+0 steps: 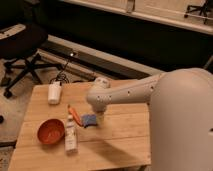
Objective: Place the white sponge in the ceramic bowl
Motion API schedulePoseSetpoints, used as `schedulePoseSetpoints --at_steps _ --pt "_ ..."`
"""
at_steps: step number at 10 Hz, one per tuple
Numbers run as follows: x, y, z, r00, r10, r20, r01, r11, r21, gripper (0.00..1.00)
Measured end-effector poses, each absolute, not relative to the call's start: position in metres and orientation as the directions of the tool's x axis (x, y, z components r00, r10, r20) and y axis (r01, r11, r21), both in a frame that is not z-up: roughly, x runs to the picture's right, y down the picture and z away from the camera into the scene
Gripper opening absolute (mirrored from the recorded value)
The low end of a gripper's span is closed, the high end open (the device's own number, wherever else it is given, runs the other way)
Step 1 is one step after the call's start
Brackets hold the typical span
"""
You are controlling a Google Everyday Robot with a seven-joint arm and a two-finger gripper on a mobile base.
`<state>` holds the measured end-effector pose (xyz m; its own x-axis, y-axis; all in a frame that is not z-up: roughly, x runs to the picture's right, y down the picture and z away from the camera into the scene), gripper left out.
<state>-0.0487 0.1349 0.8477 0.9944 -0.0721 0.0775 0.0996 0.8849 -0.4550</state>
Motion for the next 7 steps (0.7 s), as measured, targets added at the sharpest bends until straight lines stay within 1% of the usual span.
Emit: schedulePoseSetpoints --at_steps 4,5,7 --pt "-0.064 0.154 0.858 0.997 -0.058 0.055 0.077 0.882 -0.466 0.79" --pt "-0.068 0.157 0.86 0.997 -0.058 0.056 0.077 0.88 -0.468 0.75" --pt "-0.076 0.161 0.866 0.996 -0.058 0.062 0.081 0.875 -0.478 0.54"
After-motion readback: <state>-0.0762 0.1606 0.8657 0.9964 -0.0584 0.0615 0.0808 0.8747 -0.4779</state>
